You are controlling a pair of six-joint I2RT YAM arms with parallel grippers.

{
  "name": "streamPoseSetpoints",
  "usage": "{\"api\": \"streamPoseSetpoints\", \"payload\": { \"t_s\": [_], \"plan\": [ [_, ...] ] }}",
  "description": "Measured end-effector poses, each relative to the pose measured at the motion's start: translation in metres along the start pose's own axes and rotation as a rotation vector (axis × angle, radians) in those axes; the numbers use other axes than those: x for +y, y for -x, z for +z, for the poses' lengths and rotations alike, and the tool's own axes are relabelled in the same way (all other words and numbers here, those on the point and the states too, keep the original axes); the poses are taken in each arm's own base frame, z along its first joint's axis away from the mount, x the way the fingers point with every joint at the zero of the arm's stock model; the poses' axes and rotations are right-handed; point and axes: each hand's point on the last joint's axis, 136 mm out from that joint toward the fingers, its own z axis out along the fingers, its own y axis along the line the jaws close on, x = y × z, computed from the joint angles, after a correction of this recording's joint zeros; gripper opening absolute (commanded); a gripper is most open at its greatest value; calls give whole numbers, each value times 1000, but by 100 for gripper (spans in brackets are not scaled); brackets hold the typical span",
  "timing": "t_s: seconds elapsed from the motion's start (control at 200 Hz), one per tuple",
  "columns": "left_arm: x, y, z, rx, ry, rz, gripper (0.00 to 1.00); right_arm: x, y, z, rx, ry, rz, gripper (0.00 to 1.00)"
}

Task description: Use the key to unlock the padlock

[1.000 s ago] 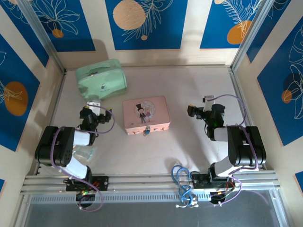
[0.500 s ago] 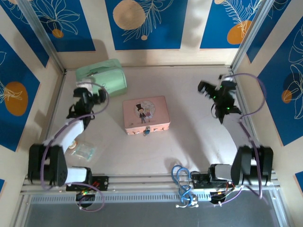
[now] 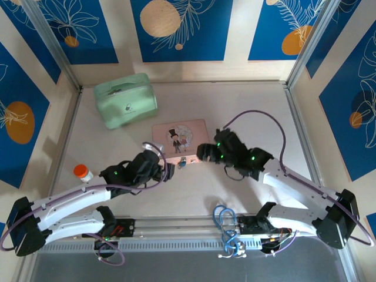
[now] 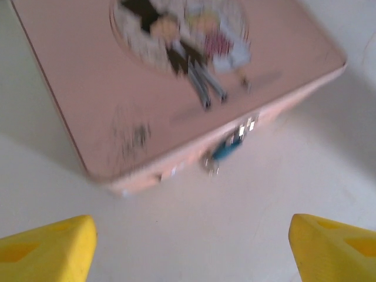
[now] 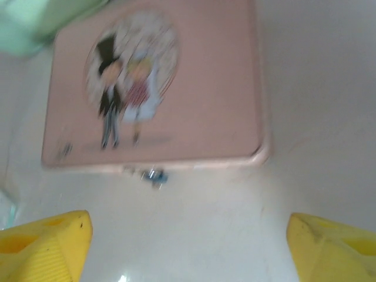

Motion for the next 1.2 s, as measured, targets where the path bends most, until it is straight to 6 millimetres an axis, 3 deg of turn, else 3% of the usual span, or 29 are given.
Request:
{"api": "streamPoseSetpoints", "payload": {
  "t_s": [0.07, 0.17, 0.33, 0.44, 0.645, 0.81, 1.195],
  "plan": [
    [9, -19, 4, 48, 28, -10, 86, 15, -24, -3, 36, 27, -31, 83],
    [19, -34, 9, 95, 61, -21, 85, 20, -48, 6, 89, 15, -33, 79],
    [32, -38, 23, 144, 104, -62, 82, 22, -69, 38, 119, -45, -15, 84],
    [38, -32, 33, 158, 123, -82, 77, 26, -78, 57, 90, -83, -40, 83],
    [39, -7, 49, 119, 115, -130, 73, 35, -80, 84, 43, -16, -19, 81],
    [44, -3, 61, 117, 109, -154, 70, 28, -81, 97, 9, 23, 16, 81],
    [46, 10, 75, 96, 62, -204, 68, 32, -77, 128, -45, 20, 32, 79]
  ]
}}
